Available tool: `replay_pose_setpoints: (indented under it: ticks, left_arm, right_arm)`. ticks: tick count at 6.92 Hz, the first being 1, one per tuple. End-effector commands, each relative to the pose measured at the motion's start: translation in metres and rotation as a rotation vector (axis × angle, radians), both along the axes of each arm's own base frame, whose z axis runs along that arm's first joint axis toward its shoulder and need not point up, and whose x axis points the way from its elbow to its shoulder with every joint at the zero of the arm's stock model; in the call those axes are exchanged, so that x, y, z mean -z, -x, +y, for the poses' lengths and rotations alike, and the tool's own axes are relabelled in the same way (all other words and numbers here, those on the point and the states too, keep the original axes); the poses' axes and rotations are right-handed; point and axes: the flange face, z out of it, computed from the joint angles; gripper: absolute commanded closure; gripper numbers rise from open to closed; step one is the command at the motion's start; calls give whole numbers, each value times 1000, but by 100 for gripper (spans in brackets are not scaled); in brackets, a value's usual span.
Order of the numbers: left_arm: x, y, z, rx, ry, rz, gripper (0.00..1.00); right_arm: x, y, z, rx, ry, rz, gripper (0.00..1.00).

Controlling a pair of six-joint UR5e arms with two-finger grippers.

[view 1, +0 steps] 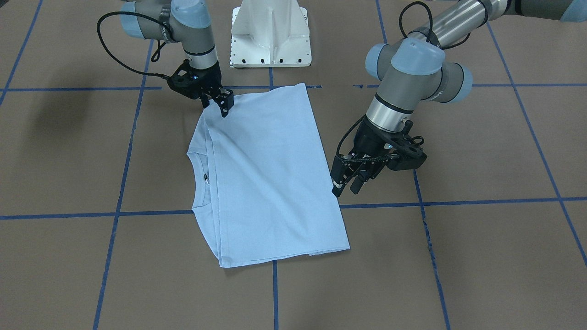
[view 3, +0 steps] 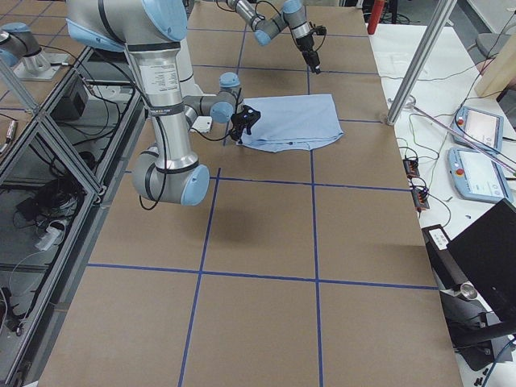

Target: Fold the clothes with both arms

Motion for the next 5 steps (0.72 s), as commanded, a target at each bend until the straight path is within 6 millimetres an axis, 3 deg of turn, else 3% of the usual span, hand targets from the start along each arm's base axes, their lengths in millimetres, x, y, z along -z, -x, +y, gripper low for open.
replay_pose_setpoints:
  ticks: [1, 2, 5]
  left_arm:
    - [0, 1, 0, 2, -1, 0, 39]
    - [1, 1, 0, 2, -2, 1, 39]
    - [2, 0, 1, 0, -3, 2, 39]
  right_arm:
    - [-3, 0, -2, 0, 2, -3, 92]
    - [-2, 0, -1, 10, 2, -7, 100]
    - [1, 0, 0, 20, 7, -14, 100]
